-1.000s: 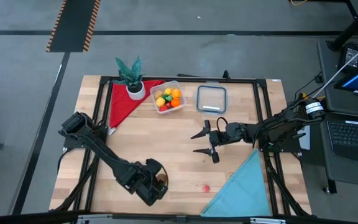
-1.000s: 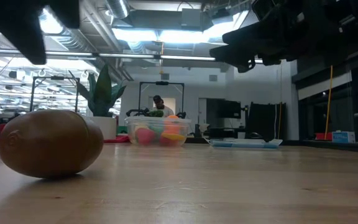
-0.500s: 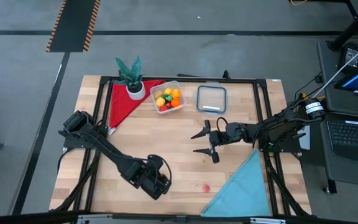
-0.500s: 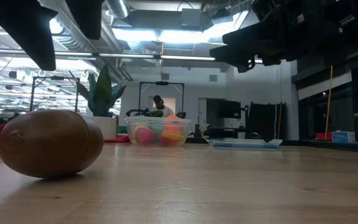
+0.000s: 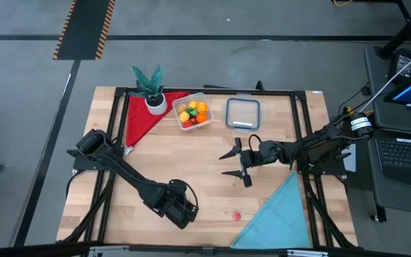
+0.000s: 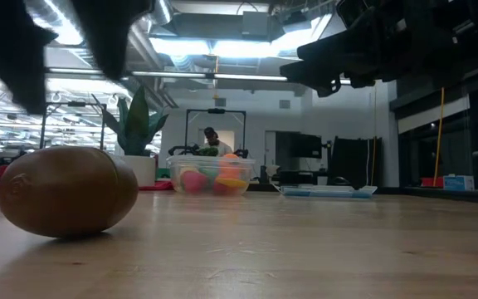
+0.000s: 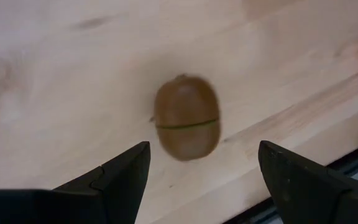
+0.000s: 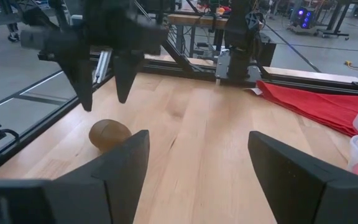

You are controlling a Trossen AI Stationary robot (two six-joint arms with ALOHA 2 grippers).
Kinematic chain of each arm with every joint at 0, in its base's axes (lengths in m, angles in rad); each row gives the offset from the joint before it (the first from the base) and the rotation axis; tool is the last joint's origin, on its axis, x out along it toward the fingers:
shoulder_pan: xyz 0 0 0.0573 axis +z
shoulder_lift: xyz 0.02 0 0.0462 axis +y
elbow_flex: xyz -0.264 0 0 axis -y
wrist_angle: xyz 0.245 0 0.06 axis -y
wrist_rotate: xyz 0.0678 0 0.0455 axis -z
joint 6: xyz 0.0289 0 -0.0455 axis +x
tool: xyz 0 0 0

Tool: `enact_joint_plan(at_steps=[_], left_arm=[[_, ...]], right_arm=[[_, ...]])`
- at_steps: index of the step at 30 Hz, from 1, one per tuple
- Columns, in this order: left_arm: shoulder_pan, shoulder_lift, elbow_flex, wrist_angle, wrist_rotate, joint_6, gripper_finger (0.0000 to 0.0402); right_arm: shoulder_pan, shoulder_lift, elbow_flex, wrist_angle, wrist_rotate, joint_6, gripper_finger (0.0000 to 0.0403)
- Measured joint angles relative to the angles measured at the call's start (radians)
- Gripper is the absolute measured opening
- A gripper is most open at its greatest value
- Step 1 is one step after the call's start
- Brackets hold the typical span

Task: Pick and placing Produce into tupperware
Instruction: Put the kiwi into the transparent bin

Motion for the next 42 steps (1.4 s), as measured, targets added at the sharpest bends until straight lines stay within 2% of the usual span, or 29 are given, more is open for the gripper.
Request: enact_joint_plan(at_steps=[5,19,23,42], left_arm=[[0.012,0.05,0.0,0.008,0.09,0.004,0.0289],[0.02,0.082,-0.001,0.032,0.06,0.011,0.0289],[0.021,0.082,0.0,0.041,0.057,0.057,0.0289],[0.035,0.081,0.0,0.022,0.052,0.034,0.0289]], right_arm=[[0.0,0.0,0.0,-0.001,0.0,-0.002,0.0275],[0.0,0.0,0.0,-0.001,0.0,0.001,0.0275],[0.0,0.0,0.0,-0.001,0.0,0.002,0.0275],[0.0,0.0,0.0,-0.001,0.0,0.005,0.0275]])
